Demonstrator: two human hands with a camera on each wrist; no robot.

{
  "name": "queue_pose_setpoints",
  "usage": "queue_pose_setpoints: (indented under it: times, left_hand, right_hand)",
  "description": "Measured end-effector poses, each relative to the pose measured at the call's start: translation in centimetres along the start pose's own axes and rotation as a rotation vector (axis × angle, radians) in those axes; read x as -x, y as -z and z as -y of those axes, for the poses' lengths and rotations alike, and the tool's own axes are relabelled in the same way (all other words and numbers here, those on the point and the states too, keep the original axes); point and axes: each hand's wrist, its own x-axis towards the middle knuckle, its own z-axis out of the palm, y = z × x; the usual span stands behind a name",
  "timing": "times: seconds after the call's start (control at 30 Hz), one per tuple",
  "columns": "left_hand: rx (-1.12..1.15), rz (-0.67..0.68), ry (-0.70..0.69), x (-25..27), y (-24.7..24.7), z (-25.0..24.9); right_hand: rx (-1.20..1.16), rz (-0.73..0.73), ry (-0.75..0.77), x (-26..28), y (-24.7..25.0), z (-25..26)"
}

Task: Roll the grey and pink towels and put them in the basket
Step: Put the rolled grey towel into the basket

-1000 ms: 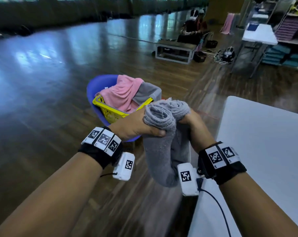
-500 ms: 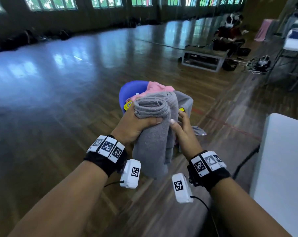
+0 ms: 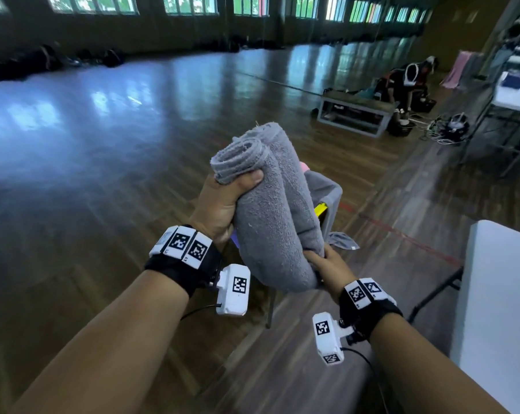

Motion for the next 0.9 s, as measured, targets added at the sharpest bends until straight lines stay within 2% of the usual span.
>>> queue_pose_setpoints:
  times: [0.1, 0.27, 0.37, 0.6, 0.73, 0.9]
  left_hand:
    - [-0.068, 0.084, 0.058, -2.5, 2.7, 0.6]
    - [-0.474, 0.257, 0.157, -7.4, 7.1, 2.0]
    - [-0.589, 0.293, 0.212, -11.0, 9.1, 3.9]
    - [-0.956, 0.389, 0.355, -21.7, 12.6, 8.2]
    - [-1.134, 0.418, 0.451, -26.1, 13.8, 9.8]
    - [-1.348, 0.421, 0.489, -30.0, 16.4, 13.1]
  right_hand:
    - [0.053, -0.046, 0.004, -3.0, 1.1, 0.1]
    - [0.220, -0.077, 0.043, -9.7, 4.2, 0.1]
    - [0.342, -0.040, 0.087, -15.0, 5.7, 0.7]
    - [0.532, 0.053, 0.011, -28.4, 7.7, 2.6]
    - [0.610, 0.048, 0.000, -33.3, 8.0, 3.5]
    - [0.685, 0.032, -0.036, -38.1, 7.4, 3.0]
